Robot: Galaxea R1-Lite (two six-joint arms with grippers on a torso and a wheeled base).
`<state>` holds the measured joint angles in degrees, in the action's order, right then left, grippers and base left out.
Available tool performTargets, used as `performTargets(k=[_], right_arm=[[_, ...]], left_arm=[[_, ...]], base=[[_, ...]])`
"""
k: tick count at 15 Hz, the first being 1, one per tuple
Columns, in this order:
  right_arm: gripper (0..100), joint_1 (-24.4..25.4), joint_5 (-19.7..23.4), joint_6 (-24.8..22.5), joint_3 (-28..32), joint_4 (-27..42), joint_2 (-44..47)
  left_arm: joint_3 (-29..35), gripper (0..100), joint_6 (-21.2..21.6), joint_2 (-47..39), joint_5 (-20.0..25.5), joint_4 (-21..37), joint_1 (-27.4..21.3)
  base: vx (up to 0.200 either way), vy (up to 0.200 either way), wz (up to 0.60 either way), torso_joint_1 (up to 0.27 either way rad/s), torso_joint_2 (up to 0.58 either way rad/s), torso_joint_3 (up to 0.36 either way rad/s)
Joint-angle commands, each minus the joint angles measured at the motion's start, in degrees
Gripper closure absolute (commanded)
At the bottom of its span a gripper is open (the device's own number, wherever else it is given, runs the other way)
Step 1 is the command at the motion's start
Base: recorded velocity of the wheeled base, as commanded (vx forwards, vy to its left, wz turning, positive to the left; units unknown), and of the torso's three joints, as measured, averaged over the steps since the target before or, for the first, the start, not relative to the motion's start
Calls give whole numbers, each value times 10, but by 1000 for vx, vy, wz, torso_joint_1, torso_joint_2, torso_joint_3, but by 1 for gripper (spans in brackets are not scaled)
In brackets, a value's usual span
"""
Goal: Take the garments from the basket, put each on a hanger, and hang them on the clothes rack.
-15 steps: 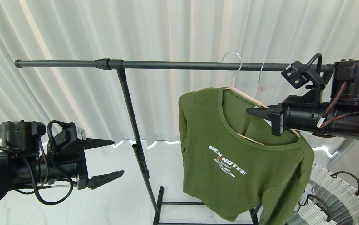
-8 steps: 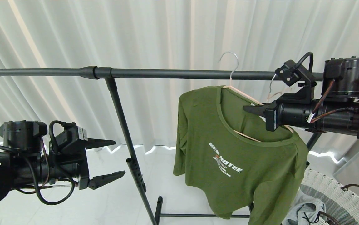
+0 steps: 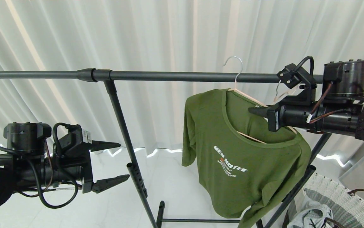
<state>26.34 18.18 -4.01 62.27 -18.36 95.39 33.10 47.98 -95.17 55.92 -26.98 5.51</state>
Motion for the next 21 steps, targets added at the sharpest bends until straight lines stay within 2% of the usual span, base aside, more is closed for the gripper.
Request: performTargets(k=[1, 4, 7, 20, 21], right_arm=[[100, 0, -1, 1, 7, 2, 11], [100, 0, -5, 1, 30, 2, 36], [100, 2, -26, 0, 29, 2, 45], [100, 20, -27, -4, 12, 9, 29], [0, 20, -27, -4, 11, 8, 29]], left_arm=[[-1, 0, 0, 2, 0, 0, 0], [-2, 0, 0, 3, 1, 0, 0], [-4, 0, 0, 3, 0, 0, 0], [-5, 0, -1, 3, 0, 0, 0], [-5, 0, 0, 3, 0, 0, 0]], base=[[0, 0, 0, 0, 0, 0], [0, 0, 0, 0, 0, 0], [0, 0, 0, 0, 0, 0], [0, 0, 0, 0, 0, 0], [0, 0, 0, 0, 0, 0]])
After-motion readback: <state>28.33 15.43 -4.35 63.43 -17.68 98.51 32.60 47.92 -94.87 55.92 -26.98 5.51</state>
